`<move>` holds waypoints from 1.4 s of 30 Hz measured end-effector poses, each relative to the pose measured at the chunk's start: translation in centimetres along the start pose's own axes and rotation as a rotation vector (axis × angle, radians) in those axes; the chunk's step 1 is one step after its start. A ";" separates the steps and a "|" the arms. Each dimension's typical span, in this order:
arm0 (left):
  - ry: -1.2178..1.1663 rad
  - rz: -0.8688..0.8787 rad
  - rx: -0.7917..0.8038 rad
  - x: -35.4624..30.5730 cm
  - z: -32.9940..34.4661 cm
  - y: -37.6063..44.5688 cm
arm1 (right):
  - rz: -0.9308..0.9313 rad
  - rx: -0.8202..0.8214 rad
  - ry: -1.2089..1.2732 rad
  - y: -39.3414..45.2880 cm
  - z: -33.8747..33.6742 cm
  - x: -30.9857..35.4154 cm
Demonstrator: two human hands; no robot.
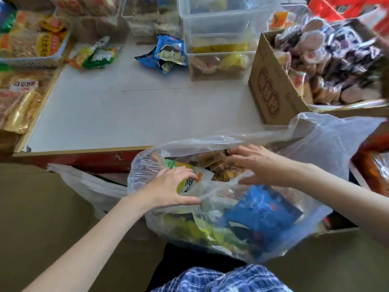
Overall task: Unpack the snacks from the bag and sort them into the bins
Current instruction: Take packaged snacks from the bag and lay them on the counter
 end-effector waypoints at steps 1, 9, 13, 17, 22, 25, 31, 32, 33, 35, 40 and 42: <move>-0.024 0.015 0.028 -0.8 0.3 -0.1 | 0.071 0.117 0.006 -1.3 1.1 -0.2; -0.198 0.110 0.170 -4.1 3.1 0.3 | 0.215 -0.099 0.213 -12.3 3.8 -3.3; -0.197 0.128 0.284 -6.3 4.3 1.1 | 0.205 -0.375 0.367 -16.6 4.0 -3.9; -0.148 0.109 0.338 -8.2 6.0 3.2 | 0.386 -0.396 0.463 -20.0 7.1 -5.5; -0.050 0.143 0.399 -11.7 8.5 6.5 | 0.710 -0.034 0.437 -23.2 15.1 -6.7; 0.132 0.172 0.439 -13.1 9.6 7.6 | 0.713 0.130 0.394 -23.4 17.6 -6.0; 0.110 0.178 0.144 -12.2 6.7 7.9 | 0.354 -0.399 0.489 -16.0 9.8 -2.9; 0.117 0.169 0.118 -11.7 6.3 7.6 | 0.309 -0.324 0.452 -14.6 9.2 -2.5; 0.127 0.156 0.110 -11.2 6.1 7.3 | 0.277 -0.186 0.387 -13.1 9.4 -2.3; 0.119 0.142 0.115 -10.1 5.6 6.6 | 0.231 0.026 0.230 -11.3 9.9 -2.4; -0.326 0.107 0.165 -9.4 4.2 5.1 | 0.236 -0.469 0.424 -10.1 1.4 -3.8; -0.468 0.107 0.122 -9.8 3.2 4.7 | 0.189 -0.655 0.509 -9.7 -2.9 -3.8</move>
Point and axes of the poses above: each hand's wrist, its own y-axis towards the middle knuckle, its own z-axis out of the palm, x = y × z, the point moved 6 cm from there along y, towards the middle knuckle, and after that the axes turned 6 degrees about x, right-handed, at the moved point
